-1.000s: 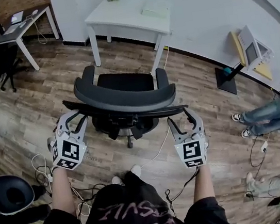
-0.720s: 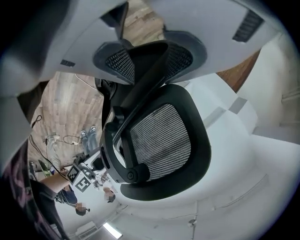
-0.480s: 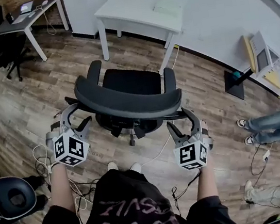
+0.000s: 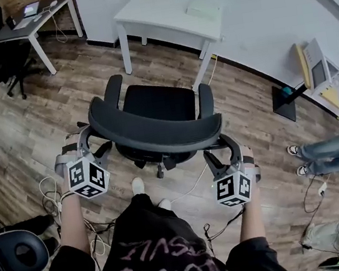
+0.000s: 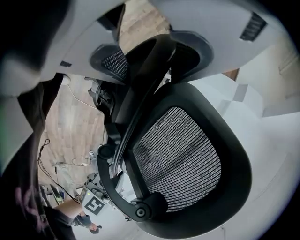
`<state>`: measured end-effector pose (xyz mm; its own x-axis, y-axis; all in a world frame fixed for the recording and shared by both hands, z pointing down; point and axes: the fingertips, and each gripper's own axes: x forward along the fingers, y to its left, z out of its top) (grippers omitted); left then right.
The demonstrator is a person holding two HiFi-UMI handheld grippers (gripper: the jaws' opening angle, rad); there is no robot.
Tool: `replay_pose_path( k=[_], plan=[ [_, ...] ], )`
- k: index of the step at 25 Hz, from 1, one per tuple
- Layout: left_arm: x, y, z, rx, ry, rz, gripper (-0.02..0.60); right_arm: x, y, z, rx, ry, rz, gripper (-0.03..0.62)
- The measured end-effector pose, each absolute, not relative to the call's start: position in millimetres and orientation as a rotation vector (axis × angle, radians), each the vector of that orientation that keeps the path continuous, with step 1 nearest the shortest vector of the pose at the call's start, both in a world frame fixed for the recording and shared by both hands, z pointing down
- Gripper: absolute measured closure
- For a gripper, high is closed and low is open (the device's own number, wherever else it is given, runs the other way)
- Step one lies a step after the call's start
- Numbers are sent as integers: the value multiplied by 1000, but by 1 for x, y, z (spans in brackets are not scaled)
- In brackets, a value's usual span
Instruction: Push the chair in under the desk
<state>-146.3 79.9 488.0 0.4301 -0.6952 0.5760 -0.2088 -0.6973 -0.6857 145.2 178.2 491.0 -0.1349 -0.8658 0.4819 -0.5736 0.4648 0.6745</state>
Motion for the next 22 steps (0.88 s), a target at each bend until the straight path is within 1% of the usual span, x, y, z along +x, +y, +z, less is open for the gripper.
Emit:
replay_pose_path(
  k=[8,22],
  plan=[
    [-144,70,494,-2125,738,-1258,311,151,168,499,1183,-1788,-418,316],
    [-145,65,496,-2119,736,-1230,311,149,159,503,1156,-1767,-424,318]
  ],
)
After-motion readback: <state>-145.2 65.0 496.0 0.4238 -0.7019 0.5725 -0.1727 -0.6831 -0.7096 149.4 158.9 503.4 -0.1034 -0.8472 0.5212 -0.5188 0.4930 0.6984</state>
